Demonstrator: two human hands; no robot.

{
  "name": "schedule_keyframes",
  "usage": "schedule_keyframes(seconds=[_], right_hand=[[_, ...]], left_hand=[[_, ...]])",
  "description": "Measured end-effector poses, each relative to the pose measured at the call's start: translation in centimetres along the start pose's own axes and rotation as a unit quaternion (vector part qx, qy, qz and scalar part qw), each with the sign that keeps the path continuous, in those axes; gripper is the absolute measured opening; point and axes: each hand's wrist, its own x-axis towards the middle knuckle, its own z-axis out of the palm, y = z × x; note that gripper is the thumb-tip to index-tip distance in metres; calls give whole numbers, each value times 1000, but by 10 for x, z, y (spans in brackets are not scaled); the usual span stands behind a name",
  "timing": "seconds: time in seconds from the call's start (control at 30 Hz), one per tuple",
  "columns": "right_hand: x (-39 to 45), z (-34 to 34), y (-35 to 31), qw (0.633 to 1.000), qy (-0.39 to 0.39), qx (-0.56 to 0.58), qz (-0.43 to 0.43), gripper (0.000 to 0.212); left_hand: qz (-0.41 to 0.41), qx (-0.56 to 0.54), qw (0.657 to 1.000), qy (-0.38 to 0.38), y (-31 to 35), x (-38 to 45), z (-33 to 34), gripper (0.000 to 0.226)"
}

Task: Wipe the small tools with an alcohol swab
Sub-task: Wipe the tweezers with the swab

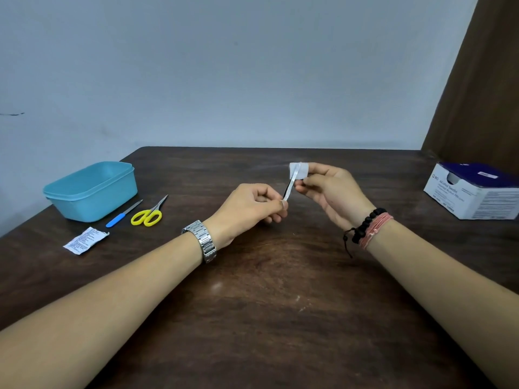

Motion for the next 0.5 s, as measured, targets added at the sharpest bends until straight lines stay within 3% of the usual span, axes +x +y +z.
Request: schedule_keyframes(seconds=[0.07, 0.27, 0.5], right_hand=[[-2, 1, -1, 1000, -10, 7, 0, 31], [0, -4, -1, 998, -56, 27, -16, 18], [-1, -3, 1, 999, -44, -21, -23, 8]], left_hand=[[-5, -1, 1000, 2, -1, 1, -2, 8], [-11, -9, 1000, 0, 0, 1, -2, 11], [12, 48, 999, 4, -1, 1, -1, 10]])
